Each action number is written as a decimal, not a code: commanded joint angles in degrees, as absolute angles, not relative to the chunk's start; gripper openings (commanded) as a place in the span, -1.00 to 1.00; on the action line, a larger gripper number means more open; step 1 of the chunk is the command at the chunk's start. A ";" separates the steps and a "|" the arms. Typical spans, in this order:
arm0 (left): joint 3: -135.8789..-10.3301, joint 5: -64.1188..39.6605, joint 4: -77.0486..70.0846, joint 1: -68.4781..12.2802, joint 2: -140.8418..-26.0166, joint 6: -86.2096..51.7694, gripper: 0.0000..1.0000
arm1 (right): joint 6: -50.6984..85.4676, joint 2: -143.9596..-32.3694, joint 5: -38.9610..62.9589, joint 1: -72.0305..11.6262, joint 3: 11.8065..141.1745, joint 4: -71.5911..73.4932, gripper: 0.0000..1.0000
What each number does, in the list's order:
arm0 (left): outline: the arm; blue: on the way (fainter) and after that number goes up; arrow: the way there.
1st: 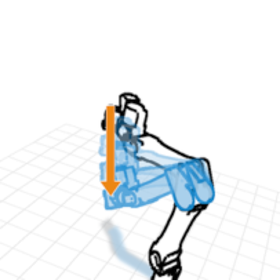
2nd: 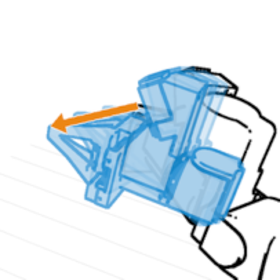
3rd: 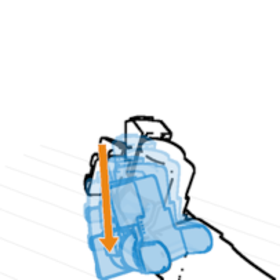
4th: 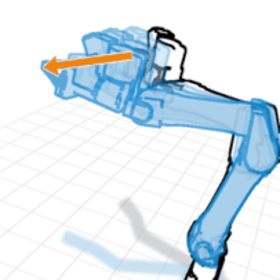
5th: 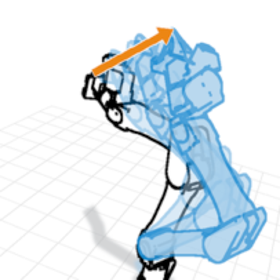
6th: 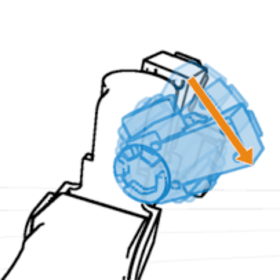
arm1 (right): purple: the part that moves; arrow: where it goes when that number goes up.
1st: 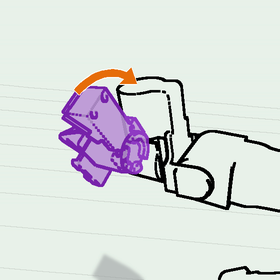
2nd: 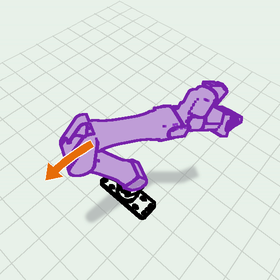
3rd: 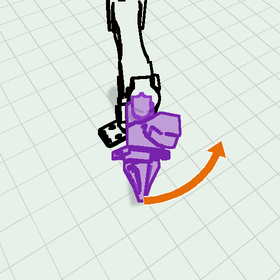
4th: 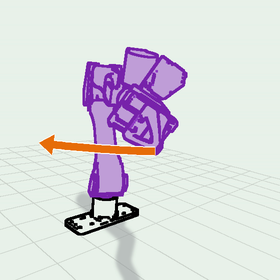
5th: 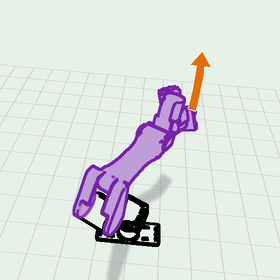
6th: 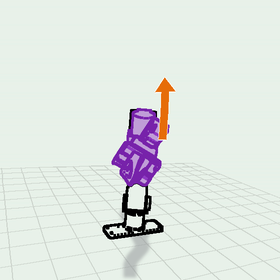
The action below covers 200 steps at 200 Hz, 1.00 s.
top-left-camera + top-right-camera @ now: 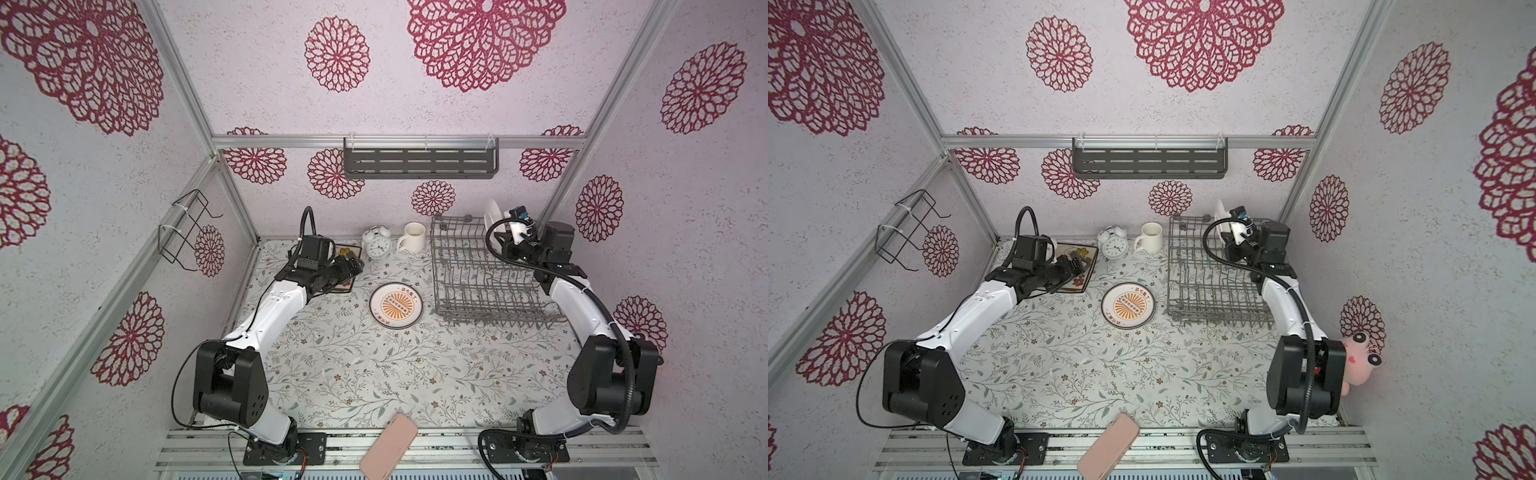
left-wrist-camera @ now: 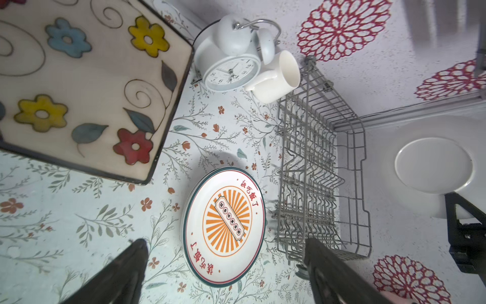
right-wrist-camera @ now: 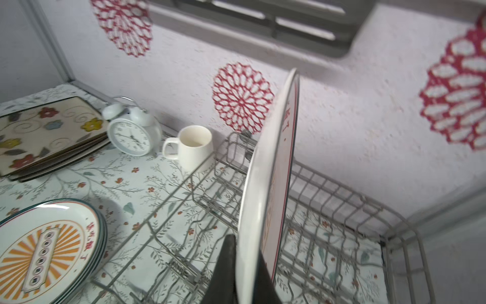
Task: Unload the plates from the dish rack
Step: Pick up the plate from the dish rack, then place the plate among the plates.
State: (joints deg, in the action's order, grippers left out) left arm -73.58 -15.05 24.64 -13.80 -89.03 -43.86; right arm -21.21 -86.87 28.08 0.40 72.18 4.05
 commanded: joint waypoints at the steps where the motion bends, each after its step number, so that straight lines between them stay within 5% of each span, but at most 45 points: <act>1: -75.23 -17.66 25.52 -12.84 -85.38 -40.53 0.91 | -31.13 -81.36 30.59 -5.43 71.40 7.46 -1.00; 48: -73.88 -21.72 23.38 -11.04 -79.64 -40.04 0.92 | -43.41 -75.88 24.22 -18.81 68.38 4.77 -1.00; 108: -68.89 -31.41 12.15 -10.37 -76.05 -46.96 0.94 | -62.73 -74.96 1.99 -38.99 64.22 7.78 -1.00; 200: -59.59 -35.68 0.12 -10.70 -76.33 -58.36 0.81 | -75.05 -78.87 -8.48 -49.01 59.06 22.67 -1.00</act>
